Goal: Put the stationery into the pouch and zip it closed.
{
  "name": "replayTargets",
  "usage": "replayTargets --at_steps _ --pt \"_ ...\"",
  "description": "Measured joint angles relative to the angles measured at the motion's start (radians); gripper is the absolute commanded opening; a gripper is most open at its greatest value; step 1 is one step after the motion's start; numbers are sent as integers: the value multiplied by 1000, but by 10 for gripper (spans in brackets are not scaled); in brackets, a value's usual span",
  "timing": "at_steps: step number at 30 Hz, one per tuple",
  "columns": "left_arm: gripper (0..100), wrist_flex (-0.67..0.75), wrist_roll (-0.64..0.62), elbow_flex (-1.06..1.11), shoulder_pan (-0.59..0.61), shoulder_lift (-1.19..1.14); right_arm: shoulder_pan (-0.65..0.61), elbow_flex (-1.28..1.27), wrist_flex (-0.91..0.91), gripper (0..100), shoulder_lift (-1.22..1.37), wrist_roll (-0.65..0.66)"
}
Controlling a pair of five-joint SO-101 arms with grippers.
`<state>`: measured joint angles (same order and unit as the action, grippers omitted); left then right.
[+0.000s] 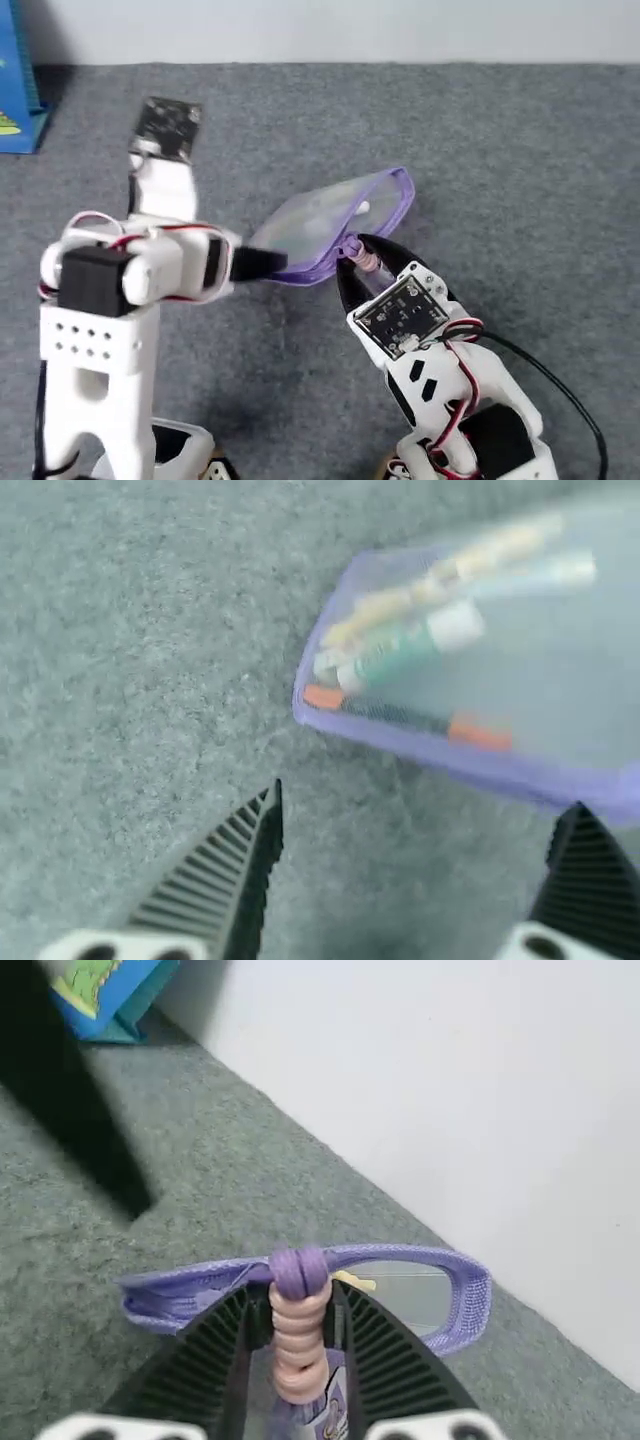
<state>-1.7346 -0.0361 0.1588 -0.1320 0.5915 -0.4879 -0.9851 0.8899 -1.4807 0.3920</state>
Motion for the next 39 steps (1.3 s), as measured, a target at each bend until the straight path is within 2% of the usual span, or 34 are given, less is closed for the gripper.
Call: replayTargets --at_steps 4,10,18,25,28,35,39 --pt "397 46 83 94 -51 21 0 0 -8 8 0 -20" --pt "397 253 98 239 -126 26 12 0 -8 8 0 -23" --pt "394 431 100 339 -222 26 58 0 -8 8 0 -26" --pt "393 462 100 365 -282 26 52 0 -44 8 0 -48" --pt "390 517 92 374 -279 26 52 0 -49 8 0 -51" --pt "208 689 77 470 -259 26 52 0 -51 8 0 -57" --pt "153 732 77 477 -261 26 52 -2 -51 8 0 -57"
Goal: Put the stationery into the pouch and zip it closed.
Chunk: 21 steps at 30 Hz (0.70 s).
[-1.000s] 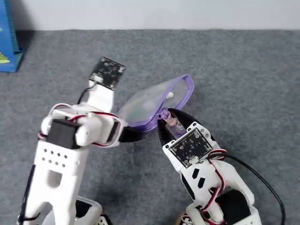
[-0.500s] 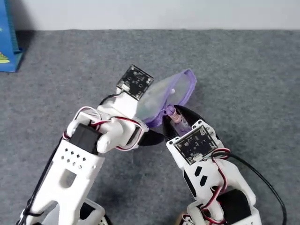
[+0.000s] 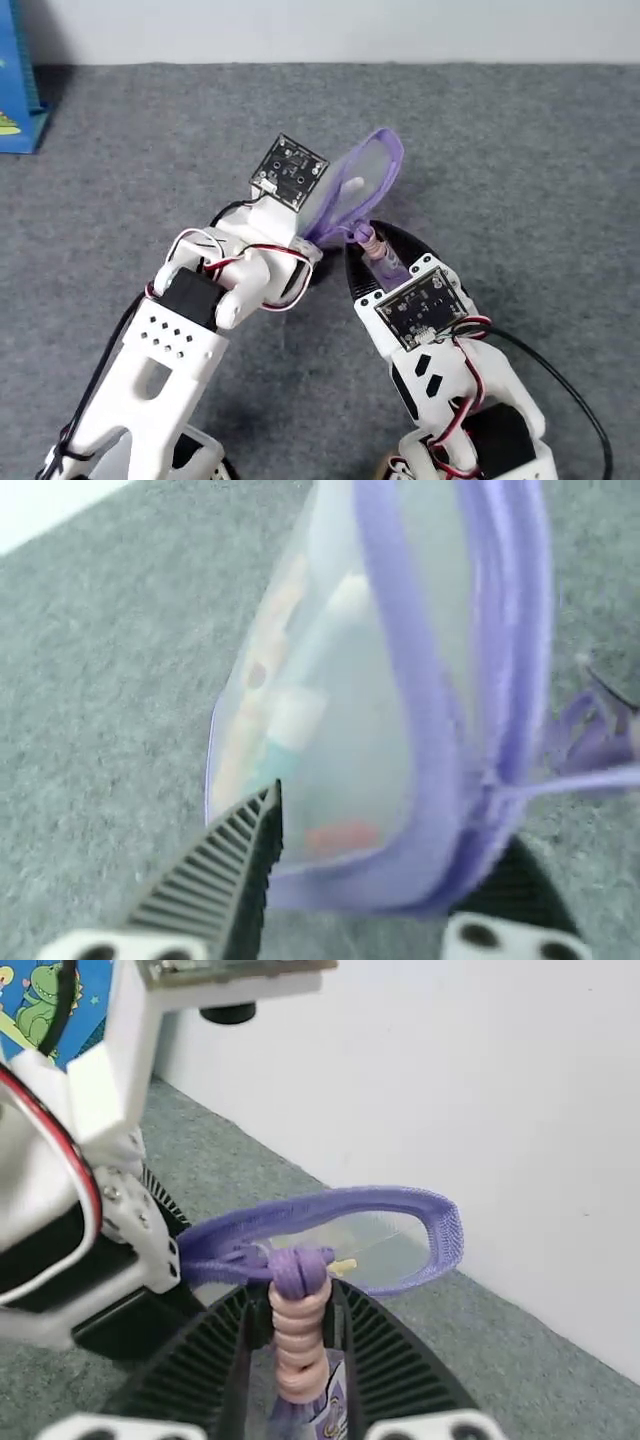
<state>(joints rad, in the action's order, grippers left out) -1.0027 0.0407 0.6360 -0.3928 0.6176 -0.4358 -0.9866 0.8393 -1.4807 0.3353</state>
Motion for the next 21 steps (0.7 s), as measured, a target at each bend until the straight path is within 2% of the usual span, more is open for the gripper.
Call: replayTargets --at_steps 5,13,21 --pt "137 5 0 6 0 41 0 -8 0 8 0 0" --pt "138 11 -5 77 0 299 0 -12 0 8 0 0" --pt "138 232 -34 285 -26 393 0 -12 0 8 0 0"
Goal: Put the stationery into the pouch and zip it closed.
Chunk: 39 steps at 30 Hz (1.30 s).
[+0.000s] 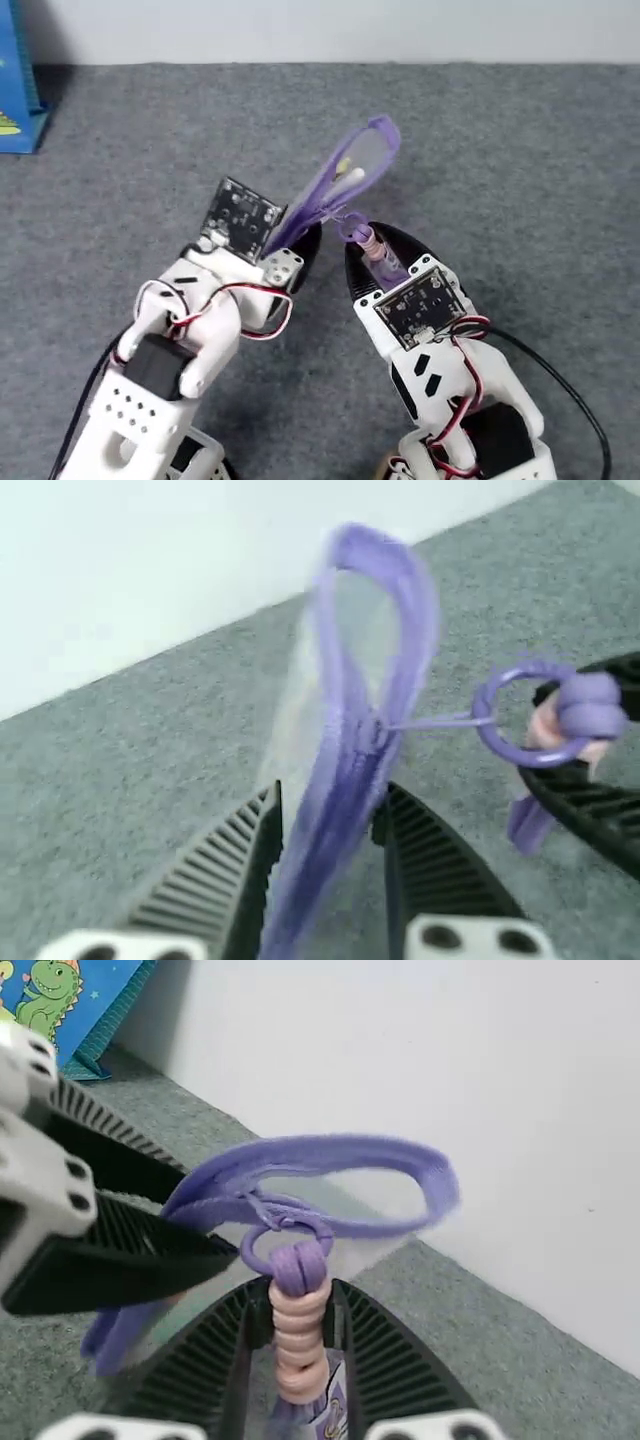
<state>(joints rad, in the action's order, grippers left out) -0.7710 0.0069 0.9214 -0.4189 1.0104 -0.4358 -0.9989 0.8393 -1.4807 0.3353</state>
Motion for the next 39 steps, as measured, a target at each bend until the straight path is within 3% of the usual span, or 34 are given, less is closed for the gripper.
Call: replayTargets --at_steps 10,15,22,29,39 --pt "130 64 -2 29 -6 0 0 0 0 8 0 0" --pt "7 64 -2 29 -8 0 0 0 0 8 0 0" --pt "10 64 -2 29 -11 0 0 -5 -37 8 2 0" --pt "9 -40 -124 31 -20 137 101 -133 -273 7 2 21" --pt "9 -249 -138 31 -38 434 230 -155 -592 7 198 28"
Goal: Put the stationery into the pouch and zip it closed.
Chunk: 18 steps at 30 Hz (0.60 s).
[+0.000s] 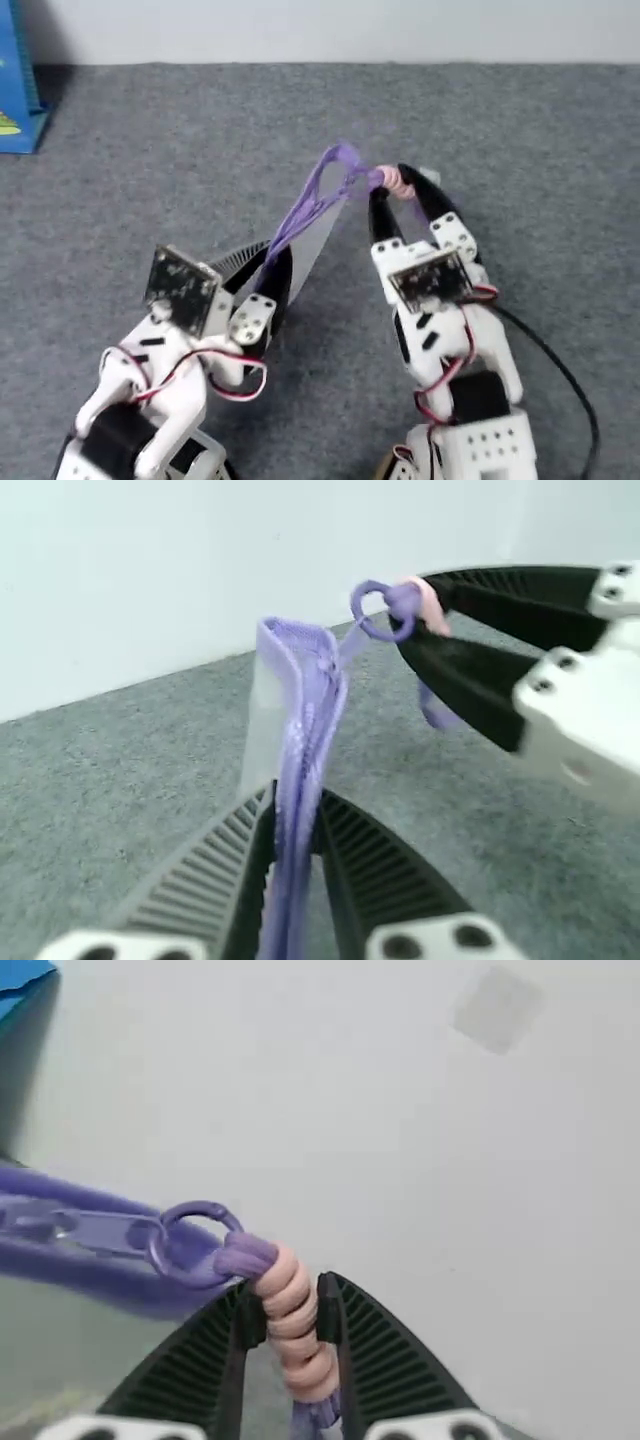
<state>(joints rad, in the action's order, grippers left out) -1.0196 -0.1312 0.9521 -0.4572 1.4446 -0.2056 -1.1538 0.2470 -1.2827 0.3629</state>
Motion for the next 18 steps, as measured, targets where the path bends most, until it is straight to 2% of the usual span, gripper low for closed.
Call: replayTargets --at_steps 6,8,11,18 --pt "9 -101 0 0 2 115 115 0 -195 7 275 0" --pt "9 -127 -3 -6 11 178 206 14 -213 7 358 -3" --pt "9 -157 -5 -3 9 229 267 38 -219 7 454 -2" --pt "12 -163 -6 29 8 258 244 43 -219 7 474 -2"
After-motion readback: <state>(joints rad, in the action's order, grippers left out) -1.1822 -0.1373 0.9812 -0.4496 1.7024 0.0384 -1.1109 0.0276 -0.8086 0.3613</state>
